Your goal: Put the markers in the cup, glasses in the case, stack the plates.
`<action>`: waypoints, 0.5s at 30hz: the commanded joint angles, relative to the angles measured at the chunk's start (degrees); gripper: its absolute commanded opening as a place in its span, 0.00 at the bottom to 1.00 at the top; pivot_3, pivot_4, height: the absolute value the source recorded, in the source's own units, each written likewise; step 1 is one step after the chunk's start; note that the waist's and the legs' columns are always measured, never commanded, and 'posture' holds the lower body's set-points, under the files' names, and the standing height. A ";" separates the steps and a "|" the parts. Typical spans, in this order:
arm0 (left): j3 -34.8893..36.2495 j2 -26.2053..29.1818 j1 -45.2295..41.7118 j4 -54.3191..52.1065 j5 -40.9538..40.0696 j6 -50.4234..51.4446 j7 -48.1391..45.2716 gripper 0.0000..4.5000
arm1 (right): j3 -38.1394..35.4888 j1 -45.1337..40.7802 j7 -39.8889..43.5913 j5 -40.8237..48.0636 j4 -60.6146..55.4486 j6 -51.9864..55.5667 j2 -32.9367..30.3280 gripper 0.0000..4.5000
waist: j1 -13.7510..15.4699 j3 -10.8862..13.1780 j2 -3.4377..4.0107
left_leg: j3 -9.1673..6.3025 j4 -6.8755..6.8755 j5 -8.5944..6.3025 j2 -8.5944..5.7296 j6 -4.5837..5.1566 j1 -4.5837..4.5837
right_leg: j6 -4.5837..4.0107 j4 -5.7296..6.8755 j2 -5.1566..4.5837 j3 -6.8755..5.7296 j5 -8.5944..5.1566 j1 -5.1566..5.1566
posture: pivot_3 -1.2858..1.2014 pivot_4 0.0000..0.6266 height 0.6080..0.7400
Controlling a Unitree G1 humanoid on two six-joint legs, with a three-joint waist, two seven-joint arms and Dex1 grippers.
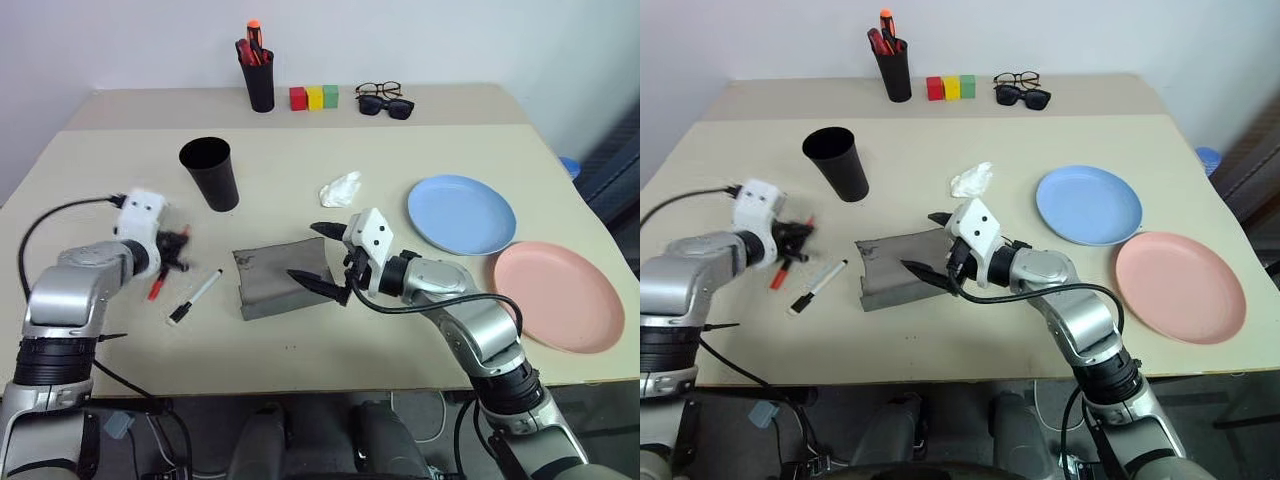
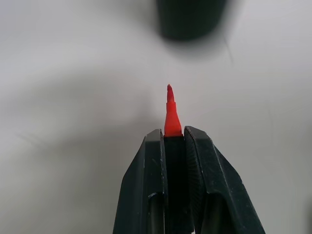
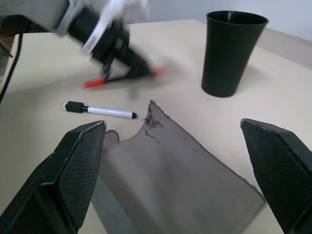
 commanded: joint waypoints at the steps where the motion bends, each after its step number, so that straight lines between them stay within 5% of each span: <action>1: 10.31 -3.29 -7.73 -0.77 -1.06 -15.13 7.16 0.01 | 0.41 -3.12 -2.92 -2.98 2.30 -4.70 3.25 1.00 | 0.03 -0.03 -0.16 | -0.06 0.06 0.01 0.00 -0.01 -0.07 | 0.00 0.00 0.00 -0.06 0.01 -0.03 | 0.52 0.24 1.00; 7: 3.88 -8.52 -23.49 13.72 7.66 -34.94 14.37 0.01 | 0.08 -8.62 -13.57 -10.95 12.08 -13.31 11.47 1.00 | 0.07 -0.10 -0.24 | -0.07 0.05 0.06 -0.13 -0.10 -0.16 | 0.01 0.05 -0.04 -0.10 0.02 -0.12 | 0.52 0.24 1.00; 15: -1.73 -14.08 -34.19 43.93 13.52 -59.33 15.61 0.01 | 0.29 -10.59 -16.29 -13.51 15.73 -16.42 15.73 1.00 | -0.74 -0.10 -0.25 | 0.05 0.03 0.07 -0.17 -0.11 -0.24 | 0.02 0.14 0.00 -0.05 0.02 -0.31 | 0.52 0.24 1.00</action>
